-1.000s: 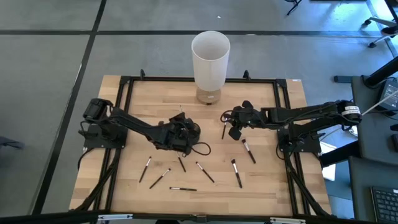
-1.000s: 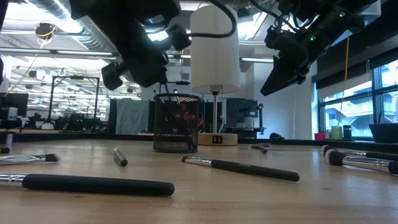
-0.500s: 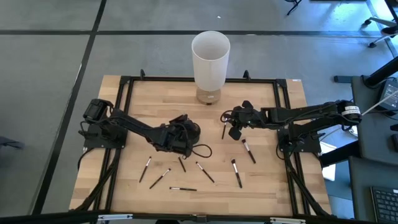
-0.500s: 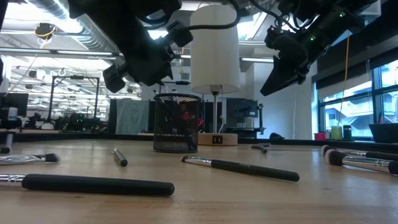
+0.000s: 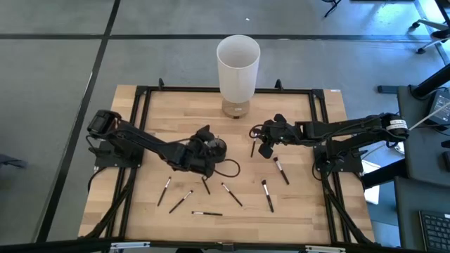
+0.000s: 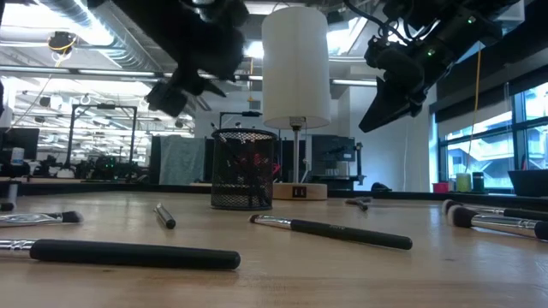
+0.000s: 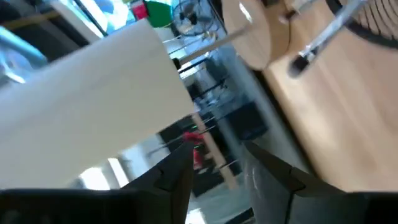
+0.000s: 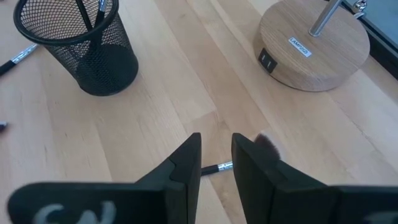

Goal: Put items in baskets/containers
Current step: Put the eyeshadow brush into the holder

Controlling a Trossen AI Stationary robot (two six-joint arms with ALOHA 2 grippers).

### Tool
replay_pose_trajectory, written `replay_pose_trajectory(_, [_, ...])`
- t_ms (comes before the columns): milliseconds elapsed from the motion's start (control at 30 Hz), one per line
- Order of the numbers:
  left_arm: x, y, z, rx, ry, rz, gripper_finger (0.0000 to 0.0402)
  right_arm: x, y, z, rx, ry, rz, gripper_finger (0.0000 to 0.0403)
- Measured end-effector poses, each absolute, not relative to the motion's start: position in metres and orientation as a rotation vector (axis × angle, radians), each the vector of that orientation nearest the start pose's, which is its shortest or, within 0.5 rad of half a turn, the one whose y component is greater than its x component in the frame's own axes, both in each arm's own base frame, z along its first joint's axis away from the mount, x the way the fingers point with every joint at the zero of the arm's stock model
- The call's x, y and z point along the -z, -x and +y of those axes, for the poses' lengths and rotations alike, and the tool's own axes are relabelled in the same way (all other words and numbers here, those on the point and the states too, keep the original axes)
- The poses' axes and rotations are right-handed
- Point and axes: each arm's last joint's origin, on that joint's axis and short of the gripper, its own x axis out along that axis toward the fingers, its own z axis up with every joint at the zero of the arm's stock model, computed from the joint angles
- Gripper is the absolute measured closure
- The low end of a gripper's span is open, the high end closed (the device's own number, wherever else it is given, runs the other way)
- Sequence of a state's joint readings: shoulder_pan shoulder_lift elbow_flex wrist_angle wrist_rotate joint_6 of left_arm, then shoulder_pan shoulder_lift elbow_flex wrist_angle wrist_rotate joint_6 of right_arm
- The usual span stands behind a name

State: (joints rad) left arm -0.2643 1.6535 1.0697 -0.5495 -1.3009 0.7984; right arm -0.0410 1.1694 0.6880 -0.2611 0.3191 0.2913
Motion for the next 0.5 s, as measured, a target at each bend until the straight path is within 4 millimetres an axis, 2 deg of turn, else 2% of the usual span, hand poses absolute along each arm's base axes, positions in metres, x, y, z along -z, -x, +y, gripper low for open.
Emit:
replay_pose_trajectory(267, [-0.253,-0.287,-0.042,-0.518,-0.966,0.997,0.0288,-0.222,-0.231,-0.018,0.449,-0.193,0.678,0.0313])
replay_pose_trajectory(500, [-0.284,-0.253,-0.031,-0.511,-0.291,0.857,0.0296,-0.221,-0.231,-0.018,0.46,-0.226,0.676,0.0313])
